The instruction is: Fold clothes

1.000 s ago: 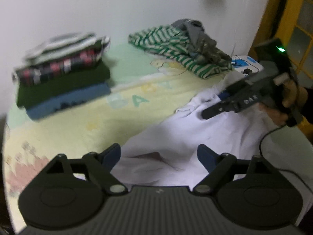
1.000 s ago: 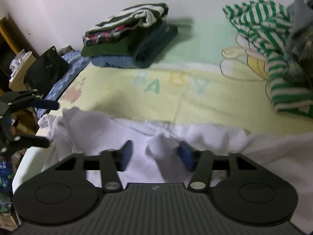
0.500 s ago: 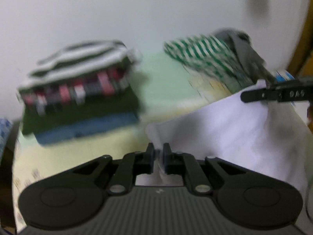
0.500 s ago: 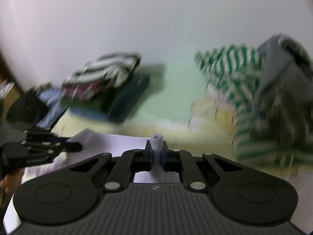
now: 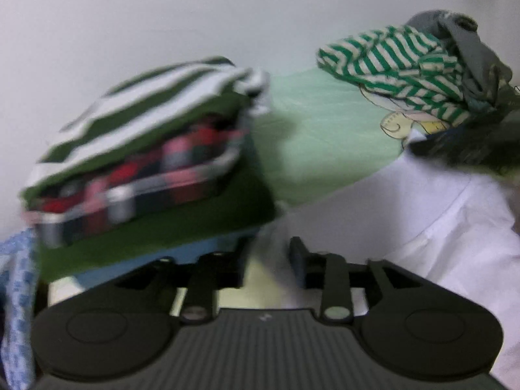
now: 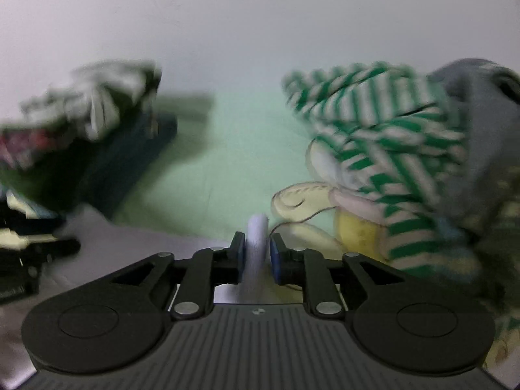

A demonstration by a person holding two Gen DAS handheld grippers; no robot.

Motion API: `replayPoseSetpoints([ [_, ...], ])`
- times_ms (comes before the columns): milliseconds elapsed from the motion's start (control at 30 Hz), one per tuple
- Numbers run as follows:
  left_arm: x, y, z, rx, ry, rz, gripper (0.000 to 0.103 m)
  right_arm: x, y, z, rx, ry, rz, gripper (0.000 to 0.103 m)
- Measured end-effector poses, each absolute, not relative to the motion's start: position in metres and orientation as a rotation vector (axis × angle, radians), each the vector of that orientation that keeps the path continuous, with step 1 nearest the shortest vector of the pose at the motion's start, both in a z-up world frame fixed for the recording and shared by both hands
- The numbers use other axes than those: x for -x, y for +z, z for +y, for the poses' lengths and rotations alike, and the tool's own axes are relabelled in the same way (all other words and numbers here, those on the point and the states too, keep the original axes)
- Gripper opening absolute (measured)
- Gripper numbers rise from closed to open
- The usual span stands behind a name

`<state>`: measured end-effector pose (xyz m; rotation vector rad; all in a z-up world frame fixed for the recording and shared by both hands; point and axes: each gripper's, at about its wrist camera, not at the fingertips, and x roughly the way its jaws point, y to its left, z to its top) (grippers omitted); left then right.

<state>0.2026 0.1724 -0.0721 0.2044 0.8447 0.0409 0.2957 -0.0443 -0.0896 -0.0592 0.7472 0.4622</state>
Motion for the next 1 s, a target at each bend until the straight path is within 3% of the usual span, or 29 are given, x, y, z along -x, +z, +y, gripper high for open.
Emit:
replayPoseSetpoints([
  [67,-0.175,-0.055,0.188,-0.189,0.045,0.809,0.06,-0.274,-0.064,-0.067,0.039,0.453,0.618,0.022],
  [100,-0.162,-0.046,0.196,-0.182,0.046,0.792,0.06,-0.255,-0.053,-0.078,0.073,0.438,0.546,0.027],
  [133,-0.147,-0.04,0.202,-0.176,0.048,0.782,0.06,-0.236,-0.042,-0.089,0.109,0.422,0.473,0.043],
  [167,-0.133,-0.035,0.207,-0.172,0.05,0.776,0.059,-0.215,-0.034,-0.101,0.149,0.401,0.419,0.067],
  [233,-0.102,-0.031,0.21,-0.17,0.053,0.792,0.048,-0.179,-0.027,-0.124,0.171,0.392,0.423,0.094],
  [333,-0.053,-0.035,0.208,-0.151,0.039,0.856,0.041,-0.122,-0.02,-0.159,0.123,0.397,0.458,0.094],
  [400,-0.022,-0.039,0.203,-0.135,0.018,0.887,0.04,-0.089,-0.017,-0.179,0.067,0.379,0.52,0.082],
  [467,0.006,-0.043,0.193,-0.129,-0.014,0.907,0.04,-0.072,-0.017,-0.192,0.031,0.344,0.676,0.053],
  [533,0.03,-0.048,0.182,-0.147,-0.053,0.912,0.042,-0.049,-0.018,-0.208,0.047,0.324,0.822,0.037],
  [633,0.054,-0.056,0.17,-0.184,-0.112,0.919,0.051,-0.011,-0.015,-0.232,0.08,0.271,0.987,0.04],
  [733,0.068,-0.061,0.169,-0.152,-0.161,0.952,0.052,0.026,-0.013,-0.251,0.05,0.238,1.053,0.04],
  [833,0.084,-0.06,0.168,-0.134,-0.181,0.976,0.052,0.06,-0.019,-0.261,0.026,0.213,1.086,0.051],
  [900,0.094,-0.059,0.167,-0.122,-0.194,0.992,0.059,0.072,-0.033,-0.255,0.03,0.227,1.1,0.056],
  [967,0.109,-0.056,0.168,-0.126,-0.19,1.004,0.078,0.082,-0.048,-0.249,0.042,0.251,1.114,0.057],
  [1000,0.118,-0.055,0.169,-0.128,-0.183,1.01,0.08,0.083,-0.053,-0.25,0.044,0.264,1.123,0.058],
])
